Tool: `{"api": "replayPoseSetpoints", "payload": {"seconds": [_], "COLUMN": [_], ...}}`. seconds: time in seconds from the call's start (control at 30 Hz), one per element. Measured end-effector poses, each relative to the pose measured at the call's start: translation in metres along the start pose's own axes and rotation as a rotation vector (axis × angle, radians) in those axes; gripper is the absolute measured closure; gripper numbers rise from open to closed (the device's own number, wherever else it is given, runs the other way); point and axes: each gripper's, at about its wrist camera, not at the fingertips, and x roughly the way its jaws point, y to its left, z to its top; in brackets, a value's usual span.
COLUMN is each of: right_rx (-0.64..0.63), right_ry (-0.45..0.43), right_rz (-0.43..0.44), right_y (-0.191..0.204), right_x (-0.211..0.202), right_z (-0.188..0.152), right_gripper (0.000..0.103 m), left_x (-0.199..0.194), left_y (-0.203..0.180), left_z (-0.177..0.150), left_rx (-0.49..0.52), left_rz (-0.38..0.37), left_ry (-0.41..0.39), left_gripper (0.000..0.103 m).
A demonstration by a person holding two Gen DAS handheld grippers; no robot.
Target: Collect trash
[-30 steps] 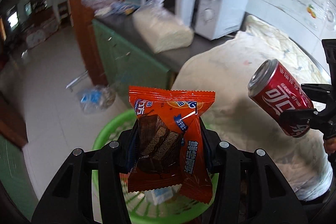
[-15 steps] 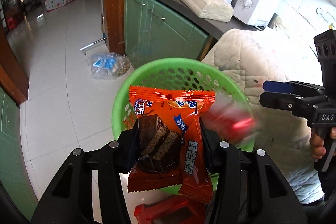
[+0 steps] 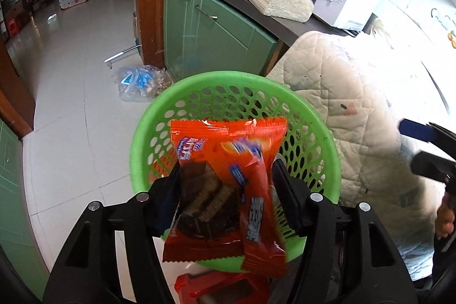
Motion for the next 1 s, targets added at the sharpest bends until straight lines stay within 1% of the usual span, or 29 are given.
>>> {"api": "replayPoseSetpoints", "payload": {"seconds": [0.07, 0.13, 0.2, 0.27, 0.37, 0.57, 0.67, 0.87, 0.93, 1.0], "right_rx": [0.010, 0.020, 0.032, 0.046, 0.065, 0.109, 0.132, 0.156, 0.165, 0.170], "right_ry": [-0.016, -0.029, -0.037, -0.043, -0.053, -0.078, -0.093, -0.135, -0.148, -0.161], "right_rz": [-0.017, -0.032, -0.042, -0.050, -0.052, -0.062, -0.077, -0.149, -0.173, -0.200], "right_y": [-0.004, -0.005, -0.007, -0.009, -0.014, -0.021, -0.025, -0.033, -0.036, -0.041], "right_x": [-0.011, -0.019, -0.024, -0.028, -0.034, -0.047, -0.055, -0.076, -0.083, -0.091], "right_z": [-0.007, -0.012, -0.017, -0.024, -0.031, -0.040, -0.046, -0.056, -0.059, -0.062], "right_gripper": [0.021, 0.021, 0.020, 0.020, 0.020, 0.018, 0.018, 0.017, 0.015, 0.015], "left_x": [0.004, 0.006, 0.010, 0.010, 0.008, -0.005, -0.015, -0.036, -0.042, -0.046], "left_y": [-0.003, -0.006, -0.009, -0.011, -0.015, -0.030, -0.042, -0.073, -0.086, -0.097], "left_z": [0.002, 0.004, 0.005, 0.006, 0.005, 0.004, 0.004, 0.005, 0.005, 0.006], "left_rx": [-0.004, -0.005, -0.012, -0.020, -0.026, -0.020, -0.006, 0.043, 0.064, 0.081], "left_rz": [0.005, -0.001, 0.000, 0.002, 0.003, -0.004, -0.006, 0.007, 0.016, 0.026], "left_ry": [0.005, 0.009, 0.017, 0.016, 0.013, -0.007, -0.031, -0.089, -0.110, -0.123], "left_gripper": [0.031, 0.030, 0.024, 0.022, 0.017, 0.014, 0.010, 0.005, 0.005, 0.005]}}
